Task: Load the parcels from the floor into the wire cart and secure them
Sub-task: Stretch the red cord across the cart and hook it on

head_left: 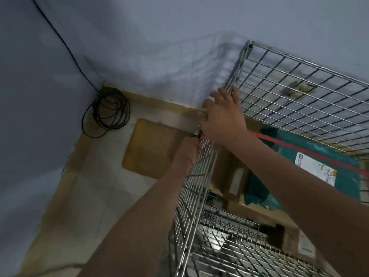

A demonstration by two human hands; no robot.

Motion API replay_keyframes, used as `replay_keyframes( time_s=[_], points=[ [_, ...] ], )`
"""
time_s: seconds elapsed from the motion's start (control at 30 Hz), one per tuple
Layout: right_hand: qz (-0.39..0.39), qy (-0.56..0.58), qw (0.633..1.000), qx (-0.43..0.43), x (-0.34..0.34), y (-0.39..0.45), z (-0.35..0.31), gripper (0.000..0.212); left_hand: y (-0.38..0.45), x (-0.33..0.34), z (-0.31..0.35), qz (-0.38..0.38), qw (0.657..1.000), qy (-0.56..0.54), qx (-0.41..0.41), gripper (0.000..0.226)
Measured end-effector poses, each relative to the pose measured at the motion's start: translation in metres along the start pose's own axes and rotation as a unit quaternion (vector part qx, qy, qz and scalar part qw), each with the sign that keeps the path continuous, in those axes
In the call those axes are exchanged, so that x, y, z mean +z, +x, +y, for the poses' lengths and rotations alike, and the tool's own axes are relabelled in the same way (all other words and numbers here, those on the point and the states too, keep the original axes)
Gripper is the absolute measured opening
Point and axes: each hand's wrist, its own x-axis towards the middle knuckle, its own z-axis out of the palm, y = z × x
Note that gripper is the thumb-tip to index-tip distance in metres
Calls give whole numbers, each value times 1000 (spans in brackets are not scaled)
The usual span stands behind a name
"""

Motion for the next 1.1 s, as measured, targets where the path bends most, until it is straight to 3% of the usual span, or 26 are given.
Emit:
replay_keyframes(
  time_s=[0.07,0.2,0.33,0.43,0.8,1.0,1.1],
  points=[
    [27,4,1000,-3,-1,0,0,44,0,0,-1,6,999,44,17,20],
    [27,-24,999,-9,-1,1,-2,33,10,-3,-13,2,999,18,26,21],
    [-23,-78,996,-24,-4,1,-4,40,11,-10,-18,10,999,13,42,21],
    [0,-82,996,-26,-3,1,-2,41,12,-10,-14,30,998,-36,29,22],
    [-1,-105,994,-6,1,3,-5,38,20,1,-24,31,999,10,36,10],
    [19,-91,996,16,2,5,-6,38,19,17,-22,26,993,-111,-38,20],
    [23,-95,995,17,4,5,-7,39,16,21,-17,63,991,-107,-42,18]
  ],
)
